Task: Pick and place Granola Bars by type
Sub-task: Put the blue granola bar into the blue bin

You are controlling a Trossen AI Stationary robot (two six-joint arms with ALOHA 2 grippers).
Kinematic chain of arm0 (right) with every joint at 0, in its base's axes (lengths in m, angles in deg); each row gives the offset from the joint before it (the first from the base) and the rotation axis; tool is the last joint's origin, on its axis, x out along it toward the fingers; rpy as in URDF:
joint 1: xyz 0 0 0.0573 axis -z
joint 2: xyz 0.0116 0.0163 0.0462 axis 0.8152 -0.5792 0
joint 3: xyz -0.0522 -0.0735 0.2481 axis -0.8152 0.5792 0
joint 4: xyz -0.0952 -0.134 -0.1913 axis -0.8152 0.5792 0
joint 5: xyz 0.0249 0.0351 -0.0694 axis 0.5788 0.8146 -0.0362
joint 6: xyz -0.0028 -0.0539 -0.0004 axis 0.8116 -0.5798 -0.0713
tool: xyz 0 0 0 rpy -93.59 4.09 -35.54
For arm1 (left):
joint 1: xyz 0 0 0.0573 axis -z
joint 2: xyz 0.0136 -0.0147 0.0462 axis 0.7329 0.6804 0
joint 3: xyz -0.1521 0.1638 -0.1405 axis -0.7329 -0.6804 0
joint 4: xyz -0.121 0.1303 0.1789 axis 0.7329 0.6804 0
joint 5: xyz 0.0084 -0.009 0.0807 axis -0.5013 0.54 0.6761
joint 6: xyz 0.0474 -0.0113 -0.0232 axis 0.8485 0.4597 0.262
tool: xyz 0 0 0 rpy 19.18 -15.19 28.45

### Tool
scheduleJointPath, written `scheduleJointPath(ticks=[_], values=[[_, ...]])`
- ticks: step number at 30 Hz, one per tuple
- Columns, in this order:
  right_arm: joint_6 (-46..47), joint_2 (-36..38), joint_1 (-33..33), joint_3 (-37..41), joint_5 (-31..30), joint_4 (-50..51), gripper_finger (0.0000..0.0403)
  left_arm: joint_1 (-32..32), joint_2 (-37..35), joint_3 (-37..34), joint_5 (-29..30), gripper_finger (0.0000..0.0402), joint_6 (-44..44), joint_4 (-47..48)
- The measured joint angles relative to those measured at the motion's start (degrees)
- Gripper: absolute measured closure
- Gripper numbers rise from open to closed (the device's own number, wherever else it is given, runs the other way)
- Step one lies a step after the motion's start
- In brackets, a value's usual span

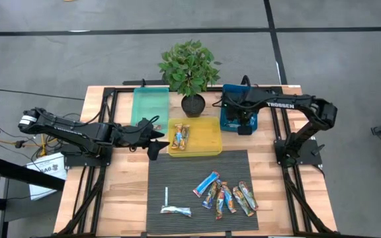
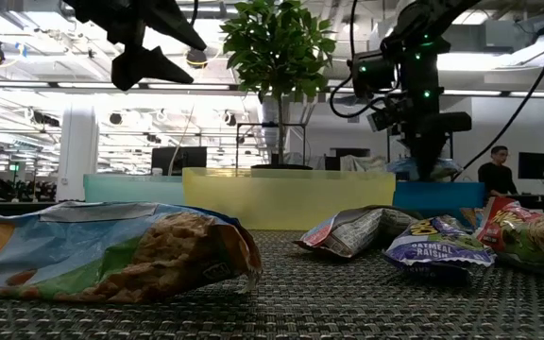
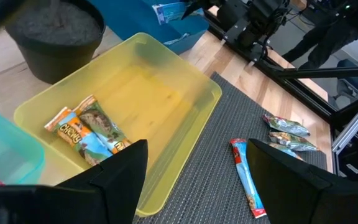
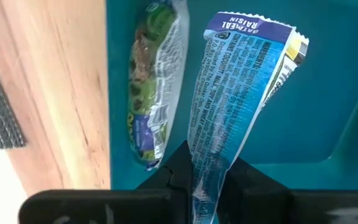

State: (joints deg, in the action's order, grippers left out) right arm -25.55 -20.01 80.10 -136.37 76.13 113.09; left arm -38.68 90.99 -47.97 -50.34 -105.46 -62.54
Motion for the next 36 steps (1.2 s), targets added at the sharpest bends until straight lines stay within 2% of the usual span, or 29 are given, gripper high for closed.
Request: scheduleJointPath(ticks=[14,22,28,36], values=[[-2.7,-0.1,0.2,1.4,3.1,-6.2,0.0368,0.0,0.0,0.0,-0.1,0.0136,-0.6,0.6],[-3.4,-0.3,1.0,1.4,3.5,-5.8,0.0327,0.0,0.0,0.0,-0.1,0.0136,-0.6,0.6],[-1.7,-0.3,1.7,1.4,3.5,-5.1,0.0302,0.0,0.0,0.0,-0.2,0.0136,-0.6,0.6],[3.6,-0.3,1.7,1.4,5.9,-2.7,0.0300,0.0,0.0,0.0,-0.2,0.0136,-0.6,0.7]])
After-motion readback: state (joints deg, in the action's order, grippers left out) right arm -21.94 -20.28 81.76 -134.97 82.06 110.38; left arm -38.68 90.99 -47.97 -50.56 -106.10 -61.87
